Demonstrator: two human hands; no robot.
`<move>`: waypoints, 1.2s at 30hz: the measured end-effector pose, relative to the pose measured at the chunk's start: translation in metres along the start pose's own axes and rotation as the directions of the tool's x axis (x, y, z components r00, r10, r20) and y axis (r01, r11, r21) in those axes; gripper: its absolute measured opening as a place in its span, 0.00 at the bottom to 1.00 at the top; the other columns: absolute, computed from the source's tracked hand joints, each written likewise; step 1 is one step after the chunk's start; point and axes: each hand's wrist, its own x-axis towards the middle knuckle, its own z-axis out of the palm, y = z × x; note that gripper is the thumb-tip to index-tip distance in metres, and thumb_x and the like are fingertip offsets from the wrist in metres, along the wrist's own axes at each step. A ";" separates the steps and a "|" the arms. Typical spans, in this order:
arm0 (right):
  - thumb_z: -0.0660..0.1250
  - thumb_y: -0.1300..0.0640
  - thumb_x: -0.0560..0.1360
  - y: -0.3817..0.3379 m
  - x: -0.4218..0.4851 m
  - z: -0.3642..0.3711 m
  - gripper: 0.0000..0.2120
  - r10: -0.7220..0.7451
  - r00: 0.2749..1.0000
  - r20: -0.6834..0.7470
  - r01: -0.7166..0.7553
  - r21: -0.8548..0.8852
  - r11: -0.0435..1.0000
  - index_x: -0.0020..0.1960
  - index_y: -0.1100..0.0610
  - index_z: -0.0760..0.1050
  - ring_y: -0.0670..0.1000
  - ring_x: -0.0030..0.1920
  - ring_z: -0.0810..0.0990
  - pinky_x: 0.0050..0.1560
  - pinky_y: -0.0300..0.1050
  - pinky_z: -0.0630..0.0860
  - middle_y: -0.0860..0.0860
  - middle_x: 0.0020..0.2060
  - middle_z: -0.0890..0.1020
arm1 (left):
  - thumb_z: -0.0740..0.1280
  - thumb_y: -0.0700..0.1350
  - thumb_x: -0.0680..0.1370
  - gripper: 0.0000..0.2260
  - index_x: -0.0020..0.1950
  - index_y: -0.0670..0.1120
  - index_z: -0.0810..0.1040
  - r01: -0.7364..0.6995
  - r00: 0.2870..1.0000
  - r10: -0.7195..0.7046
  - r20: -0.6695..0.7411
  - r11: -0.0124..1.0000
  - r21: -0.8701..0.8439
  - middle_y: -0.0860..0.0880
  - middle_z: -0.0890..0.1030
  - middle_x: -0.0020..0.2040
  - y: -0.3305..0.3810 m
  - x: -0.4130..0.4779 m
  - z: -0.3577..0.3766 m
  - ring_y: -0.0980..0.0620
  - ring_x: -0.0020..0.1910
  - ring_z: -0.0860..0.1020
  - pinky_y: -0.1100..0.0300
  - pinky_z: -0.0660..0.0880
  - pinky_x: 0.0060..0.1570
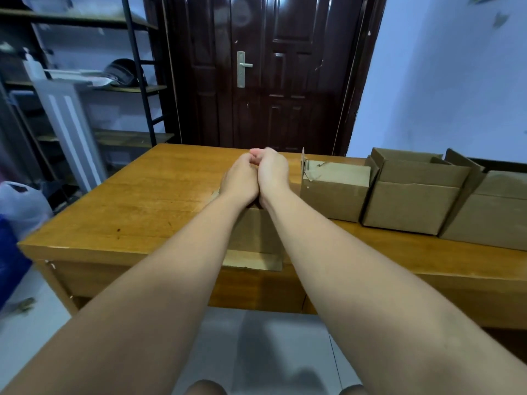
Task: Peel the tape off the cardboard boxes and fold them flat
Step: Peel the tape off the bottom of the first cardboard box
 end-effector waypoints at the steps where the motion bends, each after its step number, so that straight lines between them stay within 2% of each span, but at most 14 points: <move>1: 0.58 0.59 0.74 0.003 0.001 -0.002 0.11 0.050 0.998 -0.033 -0.046 0.125 0.991 0.45 0.58 0.80 0.59 0.48 0.81 0.57 0.59 0.78 0.56 0.42 0.81 | 0.53 0.47 0.82 0.13 0.56 0.46 0.76 0.008 0.999 -0.012 -0.041 0.996 -0.091 0.47 0.80 0.53 0.000 0.000 -0.001 0.45 0.55 0.76 0.50 0.73 0.56; 4: 0.60 0.64 0.73 0.013 0.009 -0.006 0.17 0.184 0.981 -0.063 -0.155 0.320 0.935 0.30 0.54 0.80 0.59 0.41 0.81 0.45 0.51 0.80 0.56 0.35 0.83 | 0.47 0.57 0.83 0.22 0.57 0.48 0.78 -0.048 0.999 0.046 -0.027 0.996 -0.079 0.50 0.79 0.51 0.004 -0.009 -0.002 0.49 0.52 0.75 0.53 0.70 0.53; 6: 0.60 0.61 0.73 0.014 0.011 -0.006 0.18 0.172 0.984 -0.039 -0.152 0.310 0.939 0.28 0.51 0.79 0.57 0.44 0.81 0.47 0.50 0.78 0.54 0.37 0.83 | 0.49 0.57 0.83 0.21 0.57 0.49 0.78 -0.090 0.996 0.090 0.003 0.995 -0.037 0.51 0.79 0.48 0.004 -0.010 -0.001 0.49 0.50 0.76 0.56 0.70 0.49; 9: 0.59 0.59 0.76 0.009 0.004 -0.006 0.14 0.200 0.980 -0.006 -0.184 0.368 0.912 0.43 0.49 0.82 0.57 0.52 0.81 0.56 0.52 0.78 0.57 0.51 0.83 | 0.55 0.56 0.82 0.18 0.61 0.48 0.78 -0.107 0.994 0.106 -0.016 0.992 -0.065 0.50 0.82 0.53 -0.002 -0.005 0.000 0.49 0.53 0.78 0.59 0.73 0.48; 13: 0.56 0.60 0.77 0.008 0.001 -0.010 0.18 0.174 0.984 0.029 -0.169 0.429 0.887 0.60 0.53 0.79 0.55 0.52 0.80 0.37 0.45 0.76 0.55 0.54 0.81 | 0.63 0.48 0.80 0.12 0.61 0.49 0.80 -0.134 0.990 0.119 -0.080 0.966 -0.222 0.53 0.83 0.52 -0.005 -0.009 -0.004 0.57 0.50 0.79 0.74 0.72 0.41; 16: 0.52 0.67 0.77 0.008 0.000 -0.010 0.23 0.115 0.992 0.055 -0.127 0.426 0.896 0.65 0.52 0.76 0.57 0.56 0.80 0.36 0.43 0.77 0.58 0.59 0.80 | 0.64 0.37 0.78 0.13 0.60 0.48 0.79 -0.105 0.993 0.075 -0.095 0.922 -0.372 0.52 0.82 0.52 -0.006 -0.011 -0.007 0.55 0.53 0.79 0.66 0.76 0.48; 19: 0.54 0.70 0.76 0.010 0.001 -0.010 0.26 0.043 0.994 0.102 -0.085 0.451 0.888 0.69 0.50 0.71 0.56 0.57 0.80 0.39 0.39 0.77 0.57 0.63 0.77 | 0.61 0.32 0.77 0.16 0.61 0.48 0.73 -0.012 0.996 -0.034 -0.080 0.856 -0.517 0.47 0.81 0.48 -0.002 -0.011 -0.011 0.50 0.48 0.79 0.59 0.77 0.48; 22: 0.56 0.68 0.75 0.015 0.004 -0.007 0.25 0.026 0.999 0.048 -0.040 0.331 0.943 0.66 0.46 0.70 0.55 0.62 0.75 0.54 0.51 0.78 0.53 0.66 0.73 | 0.55 0.33 0.78 0.14 0.55 0.44 0.77 0.052 0.994 -0.100 -0.052 0.817 -0.574 0.50 0.78 0.42 0.004 -0.014 -0.016 0.52 0.41 0.75 0.66 0.74 0.36; 24: 0.60 0.63 0.73 0.016 0.004 -0.004 0.20 0.000 1.000 -0.026 0.005 0.177 0.984 0.60 0.45 0.72 0.54 0.59 0.75 0.56 0.54 0.78 0.53 0.62 0.73 | 0.57 0.44 0.80 0.12 0.51 0.44 0.80 0.073 0.995 -0.102 -0.017 0.810 -0.582 0.51 0.78 0.44 0.004 -0.013 -0.017 0.54 0.42 0.75 0.65 0.74 0.38; 26: 0.64 0.61 0.72 0.015 0.003 -0.002 0.14 -0.044 0.998 -0.039 0.048 0.102 0.994 0.55 0.48 0.72 0.54 0.54 0.77 0.48 0.50 0.80 0.55 0.56 0.75 | 0.61 0.59 0.76 0.18 0.49 0.46 0.81 0.071 0.996 -0.086 -0.001 0.829 -0.555 0.45 0.78 0.53 0.000 -0.012 -0.016 0.53 0.45 0.78 0.61 0.78 0.40; 27: 0.64 0.62 0.73 0.015 0.004 -0.003 0.12 -0.053 0.998 -0.015 0.054 0.105 0.993 0.54 0.50 0.72 0.54 0.51 0.78 0.42 0.47 0.80 0.55 0.53 0.76 | 0.63 0.60 0.75 0.19 0.47 0.46 0.80 0.069 0.996 -0.092 -0.016 0.838 -0.542 0.42 0.76 0.56 -0.003 -0.011 -0.016 0.52 0.44 0.79 0.61 0.78 0.37; 30: 0.65 0.67 0.73 0.017 0.007 -0.005 0.12 -0.070 0.997 0.031 0.065 0.154 0.986 0.51 0.53 0.71 0.51 0.40 0.77 0.34 0.39 0.75 0.52 0.41 0.77 | 0.62 0.51 0.80 0.12 0.43 0.45 0.76 0.061 0.990 -0.121 -0.080 0.847 -0.528 0.43 0.76 0.48 -0.009 -0.006 -0.015 0.54 0.36 0.74 0.63 0.72 0.34; 33: 0.67 0.66 0.73 0.017 0.007 -0.006 0.10 -0.044 0.998 0.041 0.031 0.277 0.960 0.48 0.53 0.73 0.55 0.44 0.81 0.43 0.46 0.80 0.57 0.44 0.82 | 0.60 0.51 0.81 0.09 0.52 0.45 0.72 0.081 0.985 -0.149 -0.083 0.836 -0.542 0.48 0.76 0.41 -0.007 -0.004 -0.015 0.53 0.36 0.74 0.58 0.75 0.39; 36: 0.60 0.69 0.75 0.015 0.005 -0.006 0.09 -0.038 0.999 0.014 0.031 0.312 0.950 0.46 0.55 0.73 0.53 0.39 0.81 0.37 0.44 0.78 0.57 0.41 0.82 | 0.61 0.48 0.81 0.09 0.58 0.46 0.69 0.085 0.985 -0.151 -0.077 0.834 -0.546 0.46 0.78 0.43 -0.004 -0.005 -0.014 0.53 0.36 0.76 0.58 0.77 0.40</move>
